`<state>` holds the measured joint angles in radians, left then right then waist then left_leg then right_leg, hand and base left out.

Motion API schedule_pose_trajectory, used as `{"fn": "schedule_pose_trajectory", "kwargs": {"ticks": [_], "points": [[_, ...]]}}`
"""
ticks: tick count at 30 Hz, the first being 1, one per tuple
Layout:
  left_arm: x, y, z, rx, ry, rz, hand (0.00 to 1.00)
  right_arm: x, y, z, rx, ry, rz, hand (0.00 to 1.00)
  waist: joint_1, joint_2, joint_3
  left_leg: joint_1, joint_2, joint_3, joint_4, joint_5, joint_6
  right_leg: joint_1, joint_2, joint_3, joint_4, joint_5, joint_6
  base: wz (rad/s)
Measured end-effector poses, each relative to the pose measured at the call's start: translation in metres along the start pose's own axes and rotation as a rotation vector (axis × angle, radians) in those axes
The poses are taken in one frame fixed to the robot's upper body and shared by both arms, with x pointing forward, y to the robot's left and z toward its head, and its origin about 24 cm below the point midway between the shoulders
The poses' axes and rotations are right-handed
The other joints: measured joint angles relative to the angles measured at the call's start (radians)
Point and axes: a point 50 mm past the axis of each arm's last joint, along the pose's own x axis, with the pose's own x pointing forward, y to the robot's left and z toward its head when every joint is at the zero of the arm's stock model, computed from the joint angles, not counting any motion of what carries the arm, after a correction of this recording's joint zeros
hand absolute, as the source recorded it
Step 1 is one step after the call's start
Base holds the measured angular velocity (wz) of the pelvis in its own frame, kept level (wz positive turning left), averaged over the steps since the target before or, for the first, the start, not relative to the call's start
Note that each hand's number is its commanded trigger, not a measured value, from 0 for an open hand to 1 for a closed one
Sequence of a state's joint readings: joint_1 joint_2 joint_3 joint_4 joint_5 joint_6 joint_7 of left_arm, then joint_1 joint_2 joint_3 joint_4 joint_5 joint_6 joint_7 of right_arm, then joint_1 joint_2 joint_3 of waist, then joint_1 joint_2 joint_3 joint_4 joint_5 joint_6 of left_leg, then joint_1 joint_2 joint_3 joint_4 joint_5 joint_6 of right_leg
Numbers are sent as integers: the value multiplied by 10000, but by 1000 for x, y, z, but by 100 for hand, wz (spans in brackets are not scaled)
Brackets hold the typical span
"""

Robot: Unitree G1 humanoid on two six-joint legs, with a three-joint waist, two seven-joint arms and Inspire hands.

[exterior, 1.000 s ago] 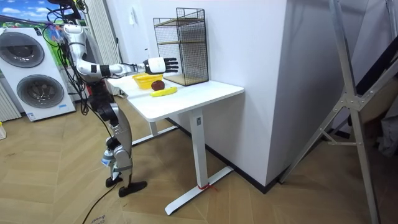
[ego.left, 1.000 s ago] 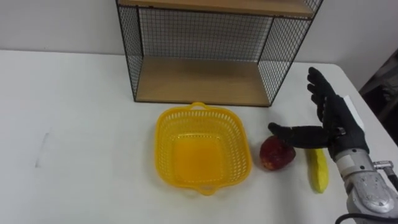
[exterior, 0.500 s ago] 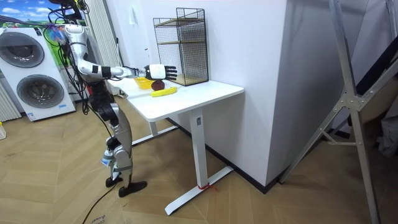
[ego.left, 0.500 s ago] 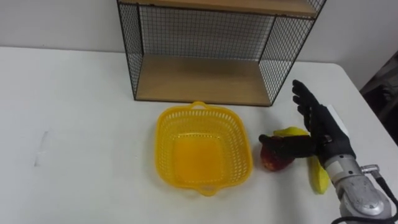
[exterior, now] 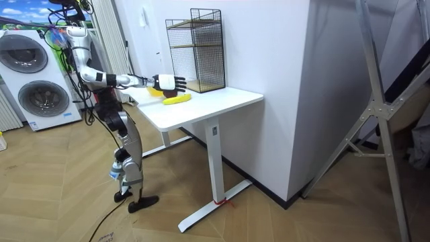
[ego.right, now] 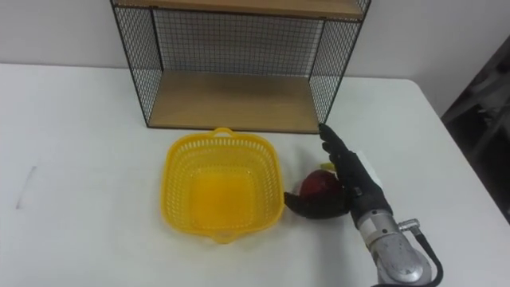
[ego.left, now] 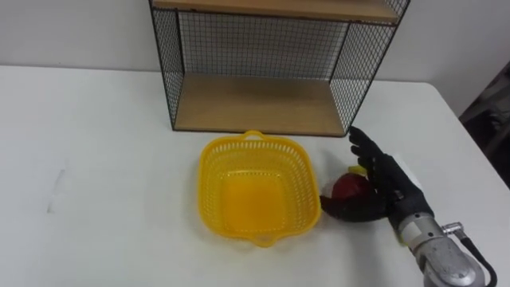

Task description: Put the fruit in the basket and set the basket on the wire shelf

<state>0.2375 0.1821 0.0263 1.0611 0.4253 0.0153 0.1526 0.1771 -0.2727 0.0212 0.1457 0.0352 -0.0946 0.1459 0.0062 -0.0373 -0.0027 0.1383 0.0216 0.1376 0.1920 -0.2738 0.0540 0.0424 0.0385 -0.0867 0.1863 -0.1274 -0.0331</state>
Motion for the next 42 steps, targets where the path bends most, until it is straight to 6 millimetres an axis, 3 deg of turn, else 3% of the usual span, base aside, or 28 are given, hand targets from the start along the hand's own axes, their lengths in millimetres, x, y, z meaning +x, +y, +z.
{"fn": "schedule_pose_trajectory", "kwargs": {"ticks": [4, 13, 19, 20, 21, 22, 24, 31, 42], "points": [[0, -2, -2, 113, 84, -21, 0, -1, 4, -10, 121, 417, 111, 0, -11, -3, 8, -59, -2, 2, -15, 0, 0, -75, 2, 8, 2, 3, 4, 0], [0, -2, -3, 120, 167, -32, 0, -1, 6, -10, -142, 417, 143, 0, -36, 29, 23, -70, -5, 5, -40, 0, 1, -95, 9, 15, -11, 3, 4, 0], [0, -2, -3, 120, 164, -34, 0, -1, 8, -10, -468, 445, 179, 0, -35, 67, -15, -73, -2, -10, -25, 0, 0, -90, 7, 5, -10, 3, 4, 0], [0, -2, -3, 120, 158, -29, 0, -1, 8, -10, -498, 452, 179, 7, -37, 70, -17, -75, -3, -20, -20, 0, 0, -85, 5, -3, -9, 3, 4, 0], [0, -2, -3, 123, 154, -22, 0, -1, 8, -11, -573, 469, 185, 22, -37, 74, -26, -75, -3, -29, -13, 0, 1, -79, 3, -11, -9, 3, 4, 0], [0, -2, -3, 128, 156, -21, 0, -1, 9, -11, -694, 473, 201, 54, -33, 70, -37, -74, -3, -33, -9, 0, 0, -75, 1, -15, -7, 3, 4, 0], [0, -2, -4, 132, 164, -25, 0, -1, 9, -13, -939, 493, 235, 100, -31, 60, -44, -62, -4, -38, -9, 0, 0, -61, 1, -18, -8, 3, 3, 0], [0, 0, 0, 155, -9, 72, 0, -2, -2, -15, -2315, 651, -580, 100, -23, 51, -57, 22, -7, -168, -23, 0, 0, 92, -2, -109, -83, 3, 4, 5], [1, 4, 8, 108, -291, 234, 0, 1, -4, -12, -3252, 635, -910, 100, -32, 46, -54, 42, -14, -350, -123, 4, -7, 151, 19, -124, -177, 2, 4, 2]]}}
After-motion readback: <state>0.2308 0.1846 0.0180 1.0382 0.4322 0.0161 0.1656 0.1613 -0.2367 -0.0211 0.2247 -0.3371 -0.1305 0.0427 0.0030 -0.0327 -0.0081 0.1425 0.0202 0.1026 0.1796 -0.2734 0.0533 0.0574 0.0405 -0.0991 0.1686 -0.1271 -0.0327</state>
